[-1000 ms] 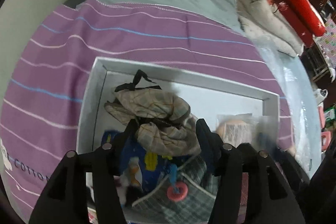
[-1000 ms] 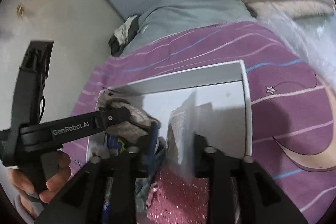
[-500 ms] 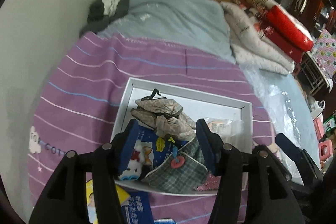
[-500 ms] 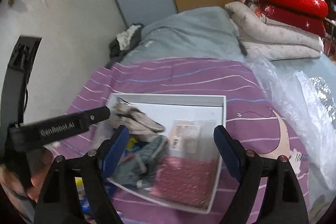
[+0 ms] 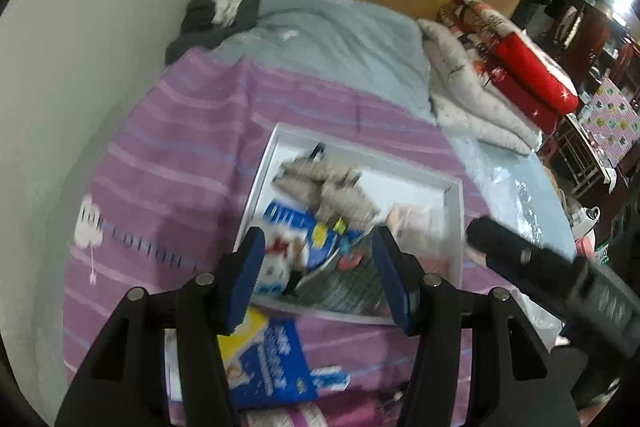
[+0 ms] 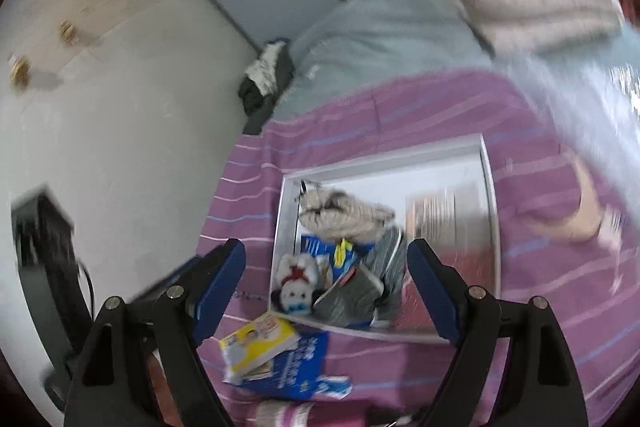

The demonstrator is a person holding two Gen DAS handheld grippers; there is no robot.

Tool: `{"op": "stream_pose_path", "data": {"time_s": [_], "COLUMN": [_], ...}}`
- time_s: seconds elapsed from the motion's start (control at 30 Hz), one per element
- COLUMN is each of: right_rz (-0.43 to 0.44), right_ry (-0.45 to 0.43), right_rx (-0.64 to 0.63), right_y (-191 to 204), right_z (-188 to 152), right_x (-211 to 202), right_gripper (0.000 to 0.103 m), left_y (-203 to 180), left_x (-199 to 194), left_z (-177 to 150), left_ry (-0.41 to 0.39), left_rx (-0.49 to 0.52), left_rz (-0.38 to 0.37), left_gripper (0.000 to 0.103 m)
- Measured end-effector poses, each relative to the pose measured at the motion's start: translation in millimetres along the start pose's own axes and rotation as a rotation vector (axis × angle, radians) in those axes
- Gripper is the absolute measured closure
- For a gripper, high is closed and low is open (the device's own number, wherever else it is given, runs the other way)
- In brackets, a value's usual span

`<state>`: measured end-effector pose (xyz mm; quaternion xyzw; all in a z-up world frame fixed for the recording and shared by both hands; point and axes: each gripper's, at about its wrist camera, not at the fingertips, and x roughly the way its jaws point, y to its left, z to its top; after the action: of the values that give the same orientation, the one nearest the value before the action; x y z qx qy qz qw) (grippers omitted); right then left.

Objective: Organize soft objects
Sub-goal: 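Move both tools back over the yellow printed box and pink bottle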

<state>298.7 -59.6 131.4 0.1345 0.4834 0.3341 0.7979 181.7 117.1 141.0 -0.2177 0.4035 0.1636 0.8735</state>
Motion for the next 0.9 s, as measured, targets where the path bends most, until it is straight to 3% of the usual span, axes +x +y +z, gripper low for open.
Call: {"op": "stream_pose_path", "data": {"time_s": [0.1,0.2,0.27,0.37,0.47,0.53,0.6,0.73,0.9], "right_rz": [-0.086,-0.190,-0.176,-0.088,-0.122,-0.155,-0.161,-0.068,-0.044], "right_ry": [0.008,-0.049,-0.054,-0.007,0.048,0.089,0.144,0.274,0.374], "right_rx": [0.056,0.054,0.066,0.120,0.114,0.058,0.035,0.100,0.119], "right_y": [-5,-7,-11,-20,-19,-14,-12,-17,-16], "right_z": [-18,-40,-48,-58,-65,-70,-73,-81,-92], "right_x": [5,6,8,17,26,32,38,50,61], "right_gripper": [0.019,0.019,0.019,0.019,0.019,0.020,0.026,0.054,0.058], "left_y": [14,27,34,45,50,56,61,69,80], "left_x": [6,10,12,15,11,7,7,5,0], "left_z": [-23,-45,-55,-64,-69,-74,-78,-82,-84], "left_ry": [0.039,0.053,0.061,0.084,0.090,0.102,0.139,0.193,0.230], "left_rx": [-0.001,-0.016,-0.032,-0.060,-0.077,-0.090,-0.116,-0.176,-0.272], "left_rz": [0.015,0.022,0.020,0.044,0.113,0.104,0.073,0.048,-0.009], "left_gripper": [0.046,0.046,0.046,0.046,0.046,0.046,0.046,0.046,0.046]}}
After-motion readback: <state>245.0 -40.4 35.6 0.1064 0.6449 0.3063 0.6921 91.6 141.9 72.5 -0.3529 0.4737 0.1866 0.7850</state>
